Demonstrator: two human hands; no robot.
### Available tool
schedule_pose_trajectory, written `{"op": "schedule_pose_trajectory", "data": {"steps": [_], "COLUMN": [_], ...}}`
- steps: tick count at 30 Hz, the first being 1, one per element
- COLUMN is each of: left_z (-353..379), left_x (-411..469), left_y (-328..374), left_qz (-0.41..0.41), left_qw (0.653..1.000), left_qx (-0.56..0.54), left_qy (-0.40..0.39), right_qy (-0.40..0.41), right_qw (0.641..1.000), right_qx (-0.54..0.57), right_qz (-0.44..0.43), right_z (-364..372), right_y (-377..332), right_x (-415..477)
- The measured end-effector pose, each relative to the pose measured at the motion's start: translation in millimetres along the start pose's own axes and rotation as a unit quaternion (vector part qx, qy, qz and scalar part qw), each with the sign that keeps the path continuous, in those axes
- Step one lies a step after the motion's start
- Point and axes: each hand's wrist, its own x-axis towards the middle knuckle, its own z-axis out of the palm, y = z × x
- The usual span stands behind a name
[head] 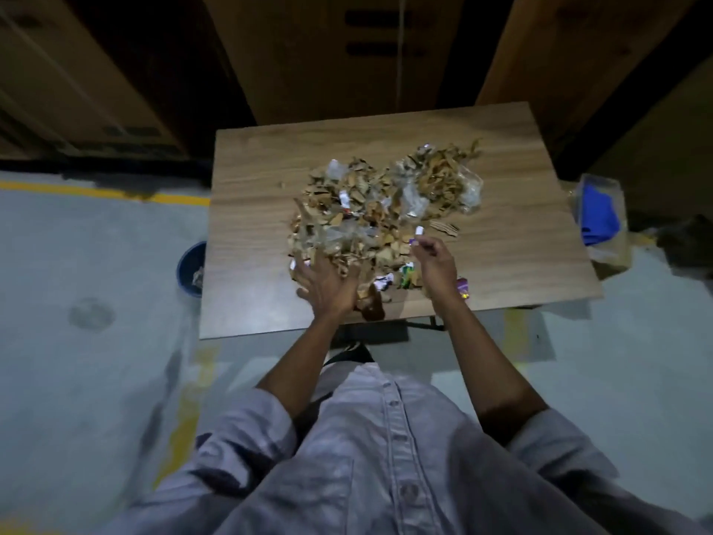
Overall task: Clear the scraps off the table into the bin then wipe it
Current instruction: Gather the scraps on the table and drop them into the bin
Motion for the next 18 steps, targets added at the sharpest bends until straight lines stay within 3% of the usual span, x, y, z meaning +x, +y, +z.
{"op": "schedule_pose_trajectory", "data": {"steps": [4,10,13,18], "left_z": [41,85,94,100], "left_x": [-9,0,13,26], "left_y": [0,36,56,87], "left_qz": [-0.093,-0.304,-0.314,-0.298], "left_qw": [0.992,0.938,0.926,0.910], "left_qx": [-0.085,-0.163,-0.206,-0.290], "left_qy": [0.009,0.043,0.038,0.010], "right_qy": [0.034,0.005,-0.034,-0.112], "right_qw": [0.975,0.931,0.924,0.927], "right_qx": [-0.205,-0.360,-0.374,-0.357], "right_qz": [-0.073,0.066,0.081,0.031], "right_z": [-32,-40,-30,-3], "right_y": [42,75,71,45], "right_x": [14,33,47,72]}}
